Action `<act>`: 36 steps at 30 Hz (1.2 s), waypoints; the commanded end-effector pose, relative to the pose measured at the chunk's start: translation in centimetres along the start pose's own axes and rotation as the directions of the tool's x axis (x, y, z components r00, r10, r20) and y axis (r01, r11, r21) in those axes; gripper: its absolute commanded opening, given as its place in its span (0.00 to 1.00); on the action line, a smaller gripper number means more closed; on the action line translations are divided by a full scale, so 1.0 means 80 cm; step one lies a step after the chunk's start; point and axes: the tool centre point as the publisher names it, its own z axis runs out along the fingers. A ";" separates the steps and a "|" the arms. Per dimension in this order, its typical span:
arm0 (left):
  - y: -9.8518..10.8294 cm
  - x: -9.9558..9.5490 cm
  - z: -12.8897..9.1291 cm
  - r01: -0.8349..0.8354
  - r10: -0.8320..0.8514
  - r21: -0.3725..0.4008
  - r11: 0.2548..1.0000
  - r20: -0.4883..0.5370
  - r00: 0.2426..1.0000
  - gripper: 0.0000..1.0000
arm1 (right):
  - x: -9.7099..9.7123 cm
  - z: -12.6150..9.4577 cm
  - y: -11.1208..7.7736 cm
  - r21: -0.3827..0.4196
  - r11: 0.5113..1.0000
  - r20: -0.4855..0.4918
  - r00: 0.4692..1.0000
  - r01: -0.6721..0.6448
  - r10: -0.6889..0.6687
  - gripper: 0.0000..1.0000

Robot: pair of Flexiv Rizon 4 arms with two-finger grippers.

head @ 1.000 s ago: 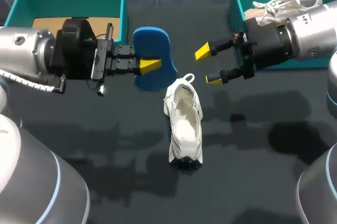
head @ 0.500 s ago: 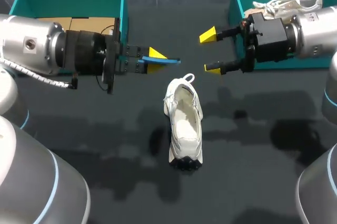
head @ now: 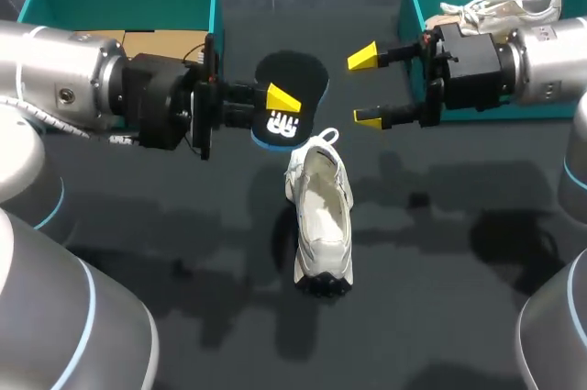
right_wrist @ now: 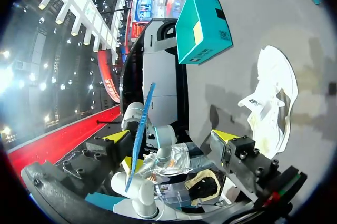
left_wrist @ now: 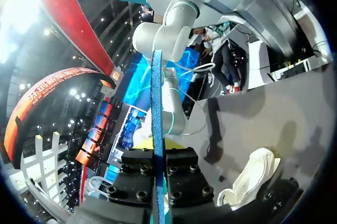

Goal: Take the shoe out of the shoebox, open the shoe tongue, remove and reinsert the insole, then place the shoe into the shoebox

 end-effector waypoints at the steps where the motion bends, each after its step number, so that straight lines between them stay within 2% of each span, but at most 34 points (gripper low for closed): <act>1: 0.022 0.014 0.005 -0.091 0.091 -0.047 0.995 -0.015 0.996 0.00 | 0.002 0.005 0.004 0.001 1.000 -0.021 1.000 -0.012 0.012 1.00; 9: 0.062 0.017 0.004 -0.250 0.251 -0.115 0.961 -0.005 0.968 0.00 | 0.016 0.011 0.006 -0.008 1.000 -0.081 0.996 -0.030 0.030 1.00; 12: 0.072 0.017 0.006 -0.291 0.294 -0.112 0.950 0.007 0.956 0.00 | 0.018 0.015 0.007 0.004 0.999 -0.109 0.993 -0.042 0.043 1.00; 22: 0.073 0.016 0.005 -0.286 0.289 -0.104 0.953 0.018 0.957 0.00 | 0.018 0.015 0.007 0.004 0.999 -0.109 0.993 -0.042 0.043 1.00; 30: 0.106 0.021 0.024 -0.312 0.313 -0.143 0.939 -0.017 0.949 0.00 | 0.020 0.043 0.018 0.026 0.999 -0.162 0.986 -0.025 0.029 1.00; 34: 0.115 0.021 0.031 -0.316 0.316 -0.149 0.937 -0.026 0.949 0.00 | 0.020 0.053 0.018 0.037 0.999 -0.139 0.990 -0.032 0.036 1.00; 36: 0.118 0.020 0.034 -0.323 0.322 -0.158 0.933 -0.036 0.946 0.00 | 0.020 0.057 0.018 0.047 0.999 -0.134 0.990 -0.027 0.033 0.84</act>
